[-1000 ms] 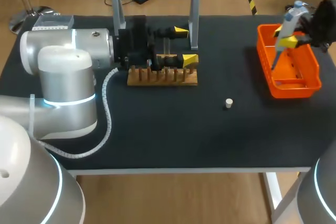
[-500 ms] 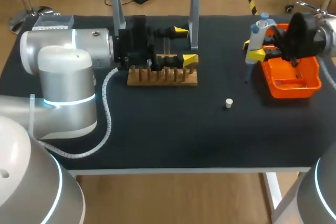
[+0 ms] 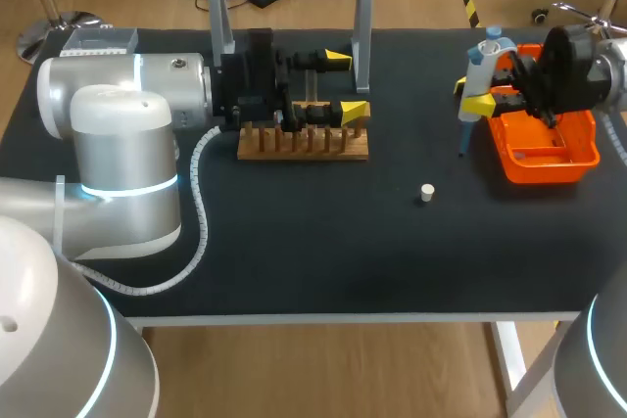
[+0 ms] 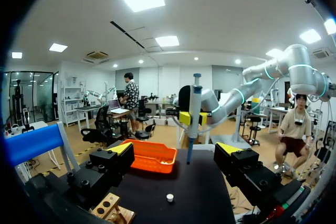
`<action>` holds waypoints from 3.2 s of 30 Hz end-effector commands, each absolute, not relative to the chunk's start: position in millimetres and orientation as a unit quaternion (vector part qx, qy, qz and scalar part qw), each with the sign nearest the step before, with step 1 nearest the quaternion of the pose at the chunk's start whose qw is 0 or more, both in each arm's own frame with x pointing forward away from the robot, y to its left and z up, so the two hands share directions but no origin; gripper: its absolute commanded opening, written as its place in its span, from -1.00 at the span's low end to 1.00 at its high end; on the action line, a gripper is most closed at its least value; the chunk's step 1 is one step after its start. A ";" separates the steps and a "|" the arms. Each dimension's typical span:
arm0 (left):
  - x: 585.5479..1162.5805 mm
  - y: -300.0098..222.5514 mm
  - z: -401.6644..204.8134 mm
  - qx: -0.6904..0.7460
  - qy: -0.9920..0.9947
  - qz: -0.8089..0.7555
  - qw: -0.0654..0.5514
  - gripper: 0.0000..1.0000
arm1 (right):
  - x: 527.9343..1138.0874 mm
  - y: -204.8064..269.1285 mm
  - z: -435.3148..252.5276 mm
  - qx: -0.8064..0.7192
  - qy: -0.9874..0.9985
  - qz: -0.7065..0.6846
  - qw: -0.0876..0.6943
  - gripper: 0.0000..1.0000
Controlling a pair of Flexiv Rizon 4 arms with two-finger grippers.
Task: Invert the test tube, pick up the pipette, mount the tip to pipette, aspirate from beaker and dispense into the tube, eject the tip, return the pipette, and cap with the stopper.
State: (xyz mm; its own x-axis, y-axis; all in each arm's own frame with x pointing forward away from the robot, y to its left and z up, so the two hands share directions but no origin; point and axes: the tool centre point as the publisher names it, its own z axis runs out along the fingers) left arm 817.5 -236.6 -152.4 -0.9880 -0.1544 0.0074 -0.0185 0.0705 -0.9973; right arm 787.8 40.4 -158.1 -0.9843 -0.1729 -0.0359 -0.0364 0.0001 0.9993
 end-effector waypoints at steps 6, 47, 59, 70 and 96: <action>817.7 -236.5 -152.6 -0.059 0.730 -0.679 0.050 1.00 | 781.1 98.0 -165.3 0.068 -0.708 -0.701 0.049 -1.00; 810.9 -239.3 -145.8 -0.037 0.706 -0.704 0.071 1.00 | 792.6 181.9 -187.5 0.065 -0.693 -0.718 0.008 -1.00; 810.9 -239.3 -145.8 -0.037 0.706 -0.704 0.071 1.00 | 804.3 191.2 -188.3 0.063 -0.692 -0.720 -0.001 -1.00; 810.9 -239.3 -145.8 -0.037 0.706 -0.704 0.071 1.00 | 808.8 194.7 -185.1 0.052 -0.685 -0.726 -0.024 -1.00; 810.9 -239.3 -145.8 -0.037 0.706 -0.704 0.071 -0.11 | 811.9 196.6 -185.2 0.037 -0.683 -0.728 -0.038 -1.00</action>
